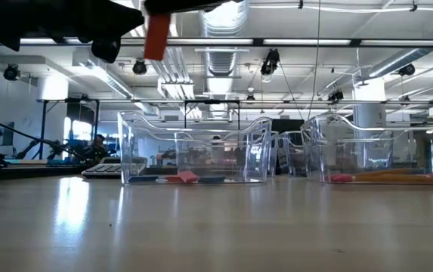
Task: Sort crayons/erasers/pens/pencils in bins
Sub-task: Put the orange eraser into the bottom left transparent bin, then return to Home Position
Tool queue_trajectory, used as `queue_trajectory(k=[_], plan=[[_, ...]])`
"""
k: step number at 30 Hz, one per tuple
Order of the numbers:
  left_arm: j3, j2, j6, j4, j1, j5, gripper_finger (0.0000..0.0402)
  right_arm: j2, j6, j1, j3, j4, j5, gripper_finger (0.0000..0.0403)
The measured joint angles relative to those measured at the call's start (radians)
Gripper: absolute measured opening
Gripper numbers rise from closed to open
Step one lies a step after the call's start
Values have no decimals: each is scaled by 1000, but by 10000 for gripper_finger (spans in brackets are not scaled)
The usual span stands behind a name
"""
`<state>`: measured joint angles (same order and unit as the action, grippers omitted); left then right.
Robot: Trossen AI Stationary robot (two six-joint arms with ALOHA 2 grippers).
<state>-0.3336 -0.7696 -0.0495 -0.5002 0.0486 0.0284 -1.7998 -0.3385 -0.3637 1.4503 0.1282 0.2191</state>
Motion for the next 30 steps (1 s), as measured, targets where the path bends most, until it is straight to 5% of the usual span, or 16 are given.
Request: queue_trajectory(k=[10,15,25,30], plan=[[0,0,0,-8,3,1,35,185,22,250,-206,8,65,8],[0,0,1,-7,4,1,35,209,102,356,-257,1,-118,14],[0,0,1,-7,5,1,35,208,119,384,-262,20,-193,103],[0,0,1,-7,7,1,35,240,149,384,-209,165,-192,140]])
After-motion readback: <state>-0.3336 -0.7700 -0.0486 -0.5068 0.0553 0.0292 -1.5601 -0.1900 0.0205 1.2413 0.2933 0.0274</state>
